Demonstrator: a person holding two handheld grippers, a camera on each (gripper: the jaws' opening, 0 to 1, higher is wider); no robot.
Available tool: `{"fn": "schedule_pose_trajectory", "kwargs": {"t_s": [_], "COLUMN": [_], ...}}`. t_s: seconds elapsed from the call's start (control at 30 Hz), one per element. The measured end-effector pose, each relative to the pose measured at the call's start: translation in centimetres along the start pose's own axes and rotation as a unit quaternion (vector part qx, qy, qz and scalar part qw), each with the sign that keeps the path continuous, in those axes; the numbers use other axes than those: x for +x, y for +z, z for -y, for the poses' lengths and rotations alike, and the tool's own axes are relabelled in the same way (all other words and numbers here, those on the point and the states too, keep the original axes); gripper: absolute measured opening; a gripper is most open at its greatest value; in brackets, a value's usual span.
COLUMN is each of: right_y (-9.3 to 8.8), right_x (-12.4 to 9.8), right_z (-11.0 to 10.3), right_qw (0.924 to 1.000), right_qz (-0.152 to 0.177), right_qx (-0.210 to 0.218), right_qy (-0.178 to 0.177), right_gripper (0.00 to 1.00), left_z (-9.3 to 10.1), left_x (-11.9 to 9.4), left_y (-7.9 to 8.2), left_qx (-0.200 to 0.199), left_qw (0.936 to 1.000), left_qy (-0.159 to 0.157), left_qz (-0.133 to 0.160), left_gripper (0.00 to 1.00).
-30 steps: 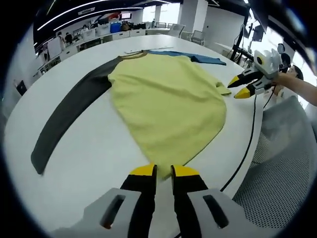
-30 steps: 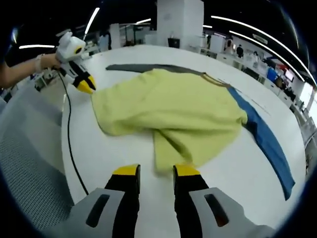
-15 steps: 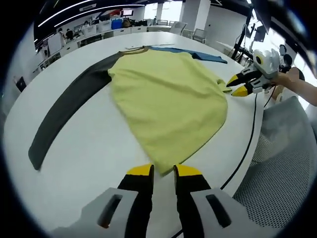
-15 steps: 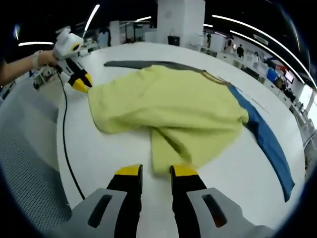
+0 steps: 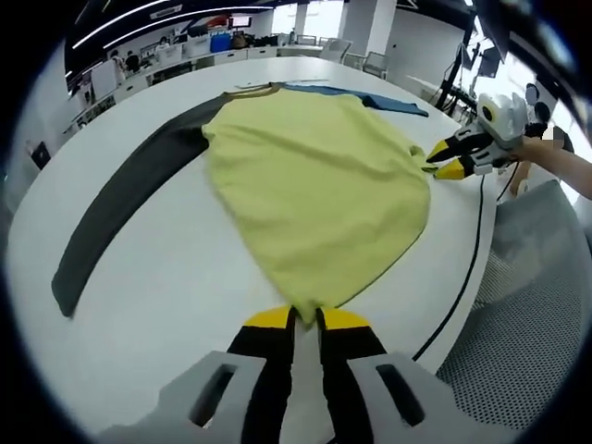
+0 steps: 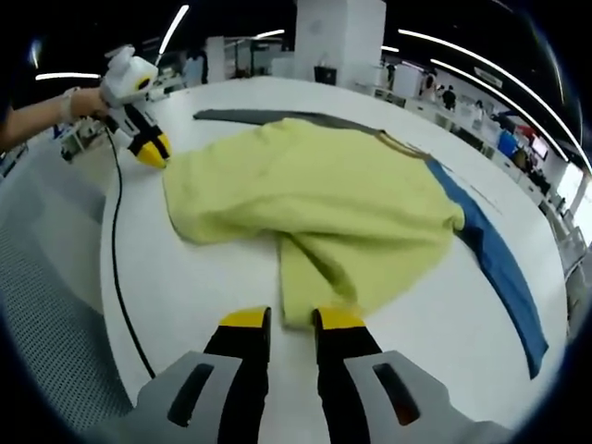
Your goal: Fold the garment on the visible template until the final outline fits inside the template.
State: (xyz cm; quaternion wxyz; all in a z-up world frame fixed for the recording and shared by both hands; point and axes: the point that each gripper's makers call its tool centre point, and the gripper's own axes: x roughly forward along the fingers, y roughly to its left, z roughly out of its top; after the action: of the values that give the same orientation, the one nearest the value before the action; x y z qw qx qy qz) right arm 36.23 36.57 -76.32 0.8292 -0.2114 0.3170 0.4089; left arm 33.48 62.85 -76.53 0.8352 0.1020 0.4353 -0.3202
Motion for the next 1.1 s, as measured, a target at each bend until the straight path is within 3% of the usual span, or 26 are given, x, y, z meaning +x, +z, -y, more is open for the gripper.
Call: {"fn": "schedule_pose_trajectory", "kwargs": {"t_s": [0.5, 1.1], "right_y": [-0.4, -0.2], "right_x": [-0.3, 0.2], "right_z": [0.3, 1.1], "right_qw": [0.9999, 0.9996], "right_qz": [-0.002, -0.008], "right_qx": [0.014, 0.025], "right_qy": [-0.005, -0.008], "right_gripper": [0.11, 0.06], "left_z": [0.2, 0.2], "left_x": [-0.2, -0.2], "left_y": [0.0, 0.1], "left_qx": [-0.02, -0.011], "left_qw": [0.9998, 0.9999], "left_qy": [-0.005, -0.007], "left_qz": [0.001, -0.01], "left_gripper": [0.01, 0.0]}}
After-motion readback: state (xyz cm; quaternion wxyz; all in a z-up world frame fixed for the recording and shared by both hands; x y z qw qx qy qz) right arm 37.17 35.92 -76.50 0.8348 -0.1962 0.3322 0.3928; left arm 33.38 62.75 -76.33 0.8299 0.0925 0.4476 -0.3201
